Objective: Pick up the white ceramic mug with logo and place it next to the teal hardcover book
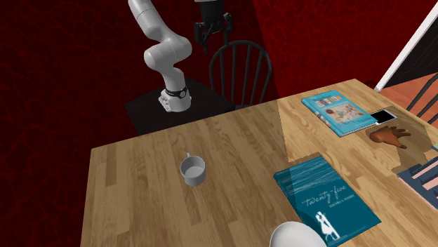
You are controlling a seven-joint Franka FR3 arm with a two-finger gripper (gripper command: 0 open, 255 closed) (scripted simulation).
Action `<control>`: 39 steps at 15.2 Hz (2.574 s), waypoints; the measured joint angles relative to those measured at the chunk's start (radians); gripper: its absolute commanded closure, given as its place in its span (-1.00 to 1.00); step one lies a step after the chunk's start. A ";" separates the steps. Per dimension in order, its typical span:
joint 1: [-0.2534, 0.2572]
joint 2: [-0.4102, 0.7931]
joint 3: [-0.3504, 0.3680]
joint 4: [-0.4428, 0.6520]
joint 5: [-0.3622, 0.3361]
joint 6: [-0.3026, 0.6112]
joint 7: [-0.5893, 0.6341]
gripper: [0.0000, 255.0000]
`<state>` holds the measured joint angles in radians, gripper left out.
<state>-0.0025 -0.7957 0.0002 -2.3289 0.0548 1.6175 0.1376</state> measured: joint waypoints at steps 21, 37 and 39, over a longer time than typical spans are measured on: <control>-0.083 0.298 -0.308 -0.252 -0.129 0.554 -0.345 -1.00; -0.079 0.922 -0.520 -0.052 0.234 0.914 -0.874 -1.00; -0.107 1.006 -0.503 -0.007 0.311 0.933 -0.948 -1.00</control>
<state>-0.1091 0.2099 -0.5032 -2.3354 0.3661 2.5501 -0.8108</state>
